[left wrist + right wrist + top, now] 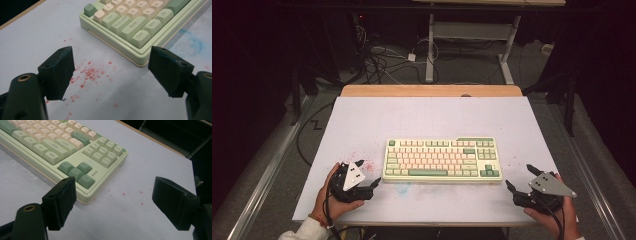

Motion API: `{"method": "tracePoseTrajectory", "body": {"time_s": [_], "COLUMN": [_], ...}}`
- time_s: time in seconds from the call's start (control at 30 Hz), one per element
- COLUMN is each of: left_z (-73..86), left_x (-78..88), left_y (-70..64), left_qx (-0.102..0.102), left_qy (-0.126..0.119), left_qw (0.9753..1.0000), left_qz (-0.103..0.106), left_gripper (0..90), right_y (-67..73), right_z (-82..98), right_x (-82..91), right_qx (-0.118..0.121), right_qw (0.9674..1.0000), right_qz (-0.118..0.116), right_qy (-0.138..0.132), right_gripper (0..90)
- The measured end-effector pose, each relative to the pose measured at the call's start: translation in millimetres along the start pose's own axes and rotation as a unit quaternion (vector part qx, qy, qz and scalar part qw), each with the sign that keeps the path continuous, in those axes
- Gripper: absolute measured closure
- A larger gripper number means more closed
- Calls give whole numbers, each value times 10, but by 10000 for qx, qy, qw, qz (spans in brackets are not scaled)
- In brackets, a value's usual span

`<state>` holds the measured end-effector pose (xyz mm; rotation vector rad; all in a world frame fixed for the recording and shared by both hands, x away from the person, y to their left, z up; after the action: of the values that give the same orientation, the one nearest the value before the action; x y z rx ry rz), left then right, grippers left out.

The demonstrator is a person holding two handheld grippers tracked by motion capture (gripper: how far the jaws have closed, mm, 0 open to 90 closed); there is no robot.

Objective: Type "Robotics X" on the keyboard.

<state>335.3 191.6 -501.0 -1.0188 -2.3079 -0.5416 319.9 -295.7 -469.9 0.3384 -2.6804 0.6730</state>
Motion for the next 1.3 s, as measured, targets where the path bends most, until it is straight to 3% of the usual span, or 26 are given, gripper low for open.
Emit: {"method": "tracePoseTrajectory", "body": {"time_s": [0.4, 0.63, 0.7, 0.8, 0.83, 1.1, 1.23, 1.3], "left_z": [32, 43, 28, 25, 27, 47, 50, 50], "left_x": [41, 39, 40, 31, 25, 5, -1, 0], "left_y": [-52, -49, -50, -54, -52, -59, -63, -64], "left_qx": [-9, 19, -59, -69, -73, -9, -15, -30], "left_qy": [19, 45, 33, 46, 64, 142, 159, 168], "left_qw": [10000, 9999, 10000, 9999, 9999, 9998, 9998, 9997], "left_qz": [78, 98, 70, 84, 85, 139, 155, 153], "left_gripper": [207, 207, 207, 207, 207, 207, 206, 206], "right_y": [-19, -50, -63, -56, -35, 101, 173, 241], "right_z": [-49, -144, -199, -258, -311, -442, -489, -536], "right_x": [46, 54, 50, 28, -3, -159, -210, -259], "right_qx": [5, -278, -438, -427, -440, -323, -229, -166], "right_qw": [9999, 9990, 9979, 9980, 9978, 9963, 9953, 9937], "right_qz": [145, -226, -306, -314, -384, -796, -942, -1112], "right_qy": [-72, -254, -356, -347, -327, -91, -48, -26], "right_gripper": [212, 244, 299, 346, 402, 632, 706, 790]}}
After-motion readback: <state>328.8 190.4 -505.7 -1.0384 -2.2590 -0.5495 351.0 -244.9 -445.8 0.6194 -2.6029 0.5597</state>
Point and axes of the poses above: each handheld gripper's, and its own axes: x roughly backward along the jaws, z roughly out of its underside, y roughly to its left, the point moved 5 cm from there along -x, roughly forward along the jaws, and after that the axes turned 11 degrees about z, right-handed, at the moved point
